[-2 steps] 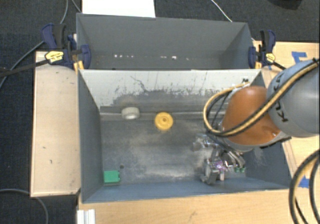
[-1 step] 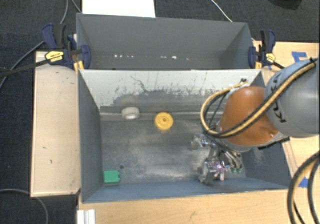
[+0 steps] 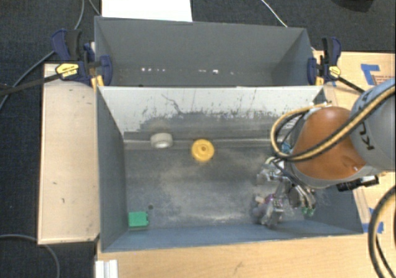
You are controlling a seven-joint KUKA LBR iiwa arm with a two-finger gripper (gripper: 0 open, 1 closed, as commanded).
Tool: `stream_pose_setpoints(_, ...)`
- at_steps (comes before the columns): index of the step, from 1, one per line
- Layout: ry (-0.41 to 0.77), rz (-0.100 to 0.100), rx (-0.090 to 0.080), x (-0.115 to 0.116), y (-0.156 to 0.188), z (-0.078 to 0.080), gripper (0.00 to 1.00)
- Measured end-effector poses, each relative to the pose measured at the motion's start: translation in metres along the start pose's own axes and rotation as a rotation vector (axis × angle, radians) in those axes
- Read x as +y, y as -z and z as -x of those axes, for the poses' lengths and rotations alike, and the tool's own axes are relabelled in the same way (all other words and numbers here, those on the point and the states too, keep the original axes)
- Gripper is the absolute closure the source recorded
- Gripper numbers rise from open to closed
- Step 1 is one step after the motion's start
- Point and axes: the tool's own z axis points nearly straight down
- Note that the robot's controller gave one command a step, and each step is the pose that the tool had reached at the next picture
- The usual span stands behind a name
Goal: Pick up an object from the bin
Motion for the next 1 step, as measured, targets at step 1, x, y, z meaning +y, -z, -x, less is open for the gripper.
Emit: stream_pose_setpoints(1,0.49,0.0,-0.008,0.0016,-0.0004,0.0087,1.0)
